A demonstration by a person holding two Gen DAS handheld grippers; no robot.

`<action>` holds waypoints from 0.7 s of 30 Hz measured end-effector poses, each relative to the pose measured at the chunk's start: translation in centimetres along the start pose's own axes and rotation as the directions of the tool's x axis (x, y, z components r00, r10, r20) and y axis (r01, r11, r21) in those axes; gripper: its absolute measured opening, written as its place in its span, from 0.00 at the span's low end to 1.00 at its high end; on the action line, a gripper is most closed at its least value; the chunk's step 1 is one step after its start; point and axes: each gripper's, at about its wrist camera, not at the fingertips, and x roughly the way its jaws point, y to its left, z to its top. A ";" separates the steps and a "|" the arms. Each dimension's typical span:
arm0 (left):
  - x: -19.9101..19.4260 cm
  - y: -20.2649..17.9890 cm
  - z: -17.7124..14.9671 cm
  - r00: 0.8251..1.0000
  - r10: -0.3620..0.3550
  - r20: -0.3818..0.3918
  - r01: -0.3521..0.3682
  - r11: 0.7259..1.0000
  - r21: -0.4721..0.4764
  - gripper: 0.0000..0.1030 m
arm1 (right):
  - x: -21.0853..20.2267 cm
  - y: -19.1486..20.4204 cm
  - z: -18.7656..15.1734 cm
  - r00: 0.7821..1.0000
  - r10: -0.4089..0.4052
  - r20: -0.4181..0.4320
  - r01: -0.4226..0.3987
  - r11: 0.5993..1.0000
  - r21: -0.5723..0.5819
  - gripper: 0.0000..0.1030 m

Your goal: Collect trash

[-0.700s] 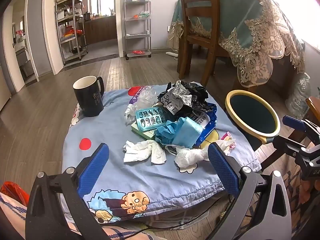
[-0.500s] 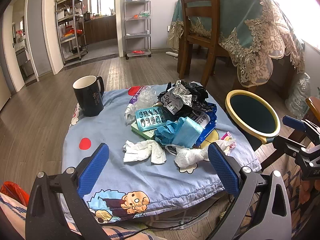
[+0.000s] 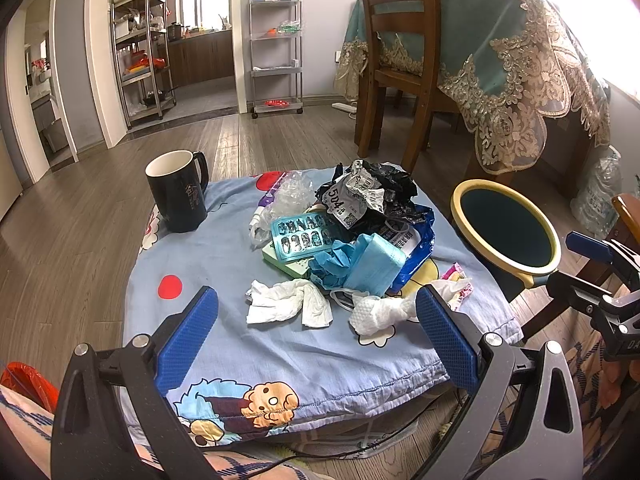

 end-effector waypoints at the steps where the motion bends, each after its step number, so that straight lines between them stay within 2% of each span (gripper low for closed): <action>1: 0.0 0.0 0.0 1.000 0.000 0.000 0.000 1.000 0.000 0.94 | 0.0 0.0 0.0 1.000 0.000 0.000 0.000 1.000 0.000 0.95; 21: 0.2 0.2 -0.6 1.000 -0.016 0.003 0.016 1.000 0.000 0.94 | 0.0 0.0 0.0 1.000 0.000 -0.002 0.000 1.000 0.000 0.95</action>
